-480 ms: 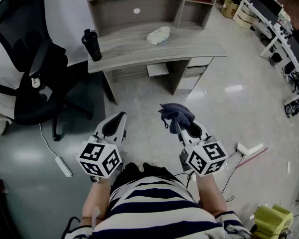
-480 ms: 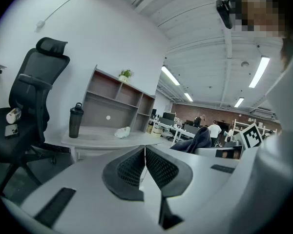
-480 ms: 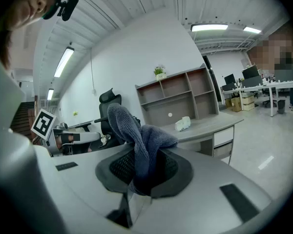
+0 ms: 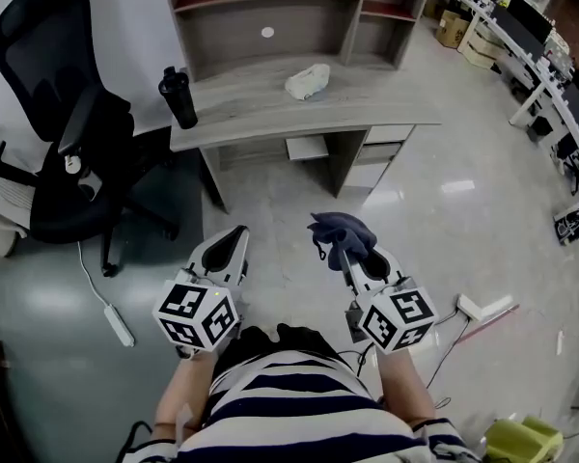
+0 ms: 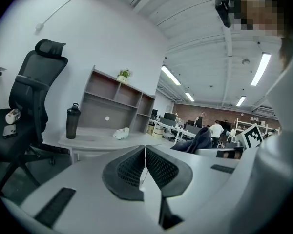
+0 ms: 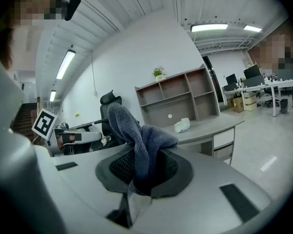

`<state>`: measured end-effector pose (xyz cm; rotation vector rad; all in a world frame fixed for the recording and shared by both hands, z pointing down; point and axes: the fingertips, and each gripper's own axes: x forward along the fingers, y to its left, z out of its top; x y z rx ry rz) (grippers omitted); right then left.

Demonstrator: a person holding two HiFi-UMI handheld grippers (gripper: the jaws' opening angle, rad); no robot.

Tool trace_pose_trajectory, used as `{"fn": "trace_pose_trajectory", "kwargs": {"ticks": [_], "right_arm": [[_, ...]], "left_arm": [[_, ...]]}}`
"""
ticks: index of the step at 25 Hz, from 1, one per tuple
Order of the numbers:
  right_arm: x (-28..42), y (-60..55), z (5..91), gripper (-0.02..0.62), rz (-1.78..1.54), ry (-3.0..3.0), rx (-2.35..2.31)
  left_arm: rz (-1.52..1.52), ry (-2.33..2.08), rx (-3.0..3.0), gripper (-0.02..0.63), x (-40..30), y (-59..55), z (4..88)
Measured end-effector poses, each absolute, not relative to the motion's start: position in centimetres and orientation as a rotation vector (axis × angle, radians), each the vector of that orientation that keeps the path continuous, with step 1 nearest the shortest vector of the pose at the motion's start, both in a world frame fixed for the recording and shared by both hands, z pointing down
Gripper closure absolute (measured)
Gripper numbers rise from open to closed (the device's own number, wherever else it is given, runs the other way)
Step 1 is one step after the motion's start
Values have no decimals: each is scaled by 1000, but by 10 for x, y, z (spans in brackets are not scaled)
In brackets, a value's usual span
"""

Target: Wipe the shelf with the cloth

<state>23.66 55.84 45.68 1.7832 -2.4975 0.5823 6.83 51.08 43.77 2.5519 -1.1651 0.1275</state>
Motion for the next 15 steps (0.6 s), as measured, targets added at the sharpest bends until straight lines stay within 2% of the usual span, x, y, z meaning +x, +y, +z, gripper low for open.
{"fn": "trace_pose_trajectory", "kwargs": {"ticks": [6, 15], "right_arm": [[249, 552, 467, 520, 583, -2503, 1756], [237, 525, 462, 520, 558, -2548, 1676]], "left_arm": [[144, -1194, 2566, 586, 81, 513, 439], [125, -1283, 2529, 586, 62, 497, 436]]}}
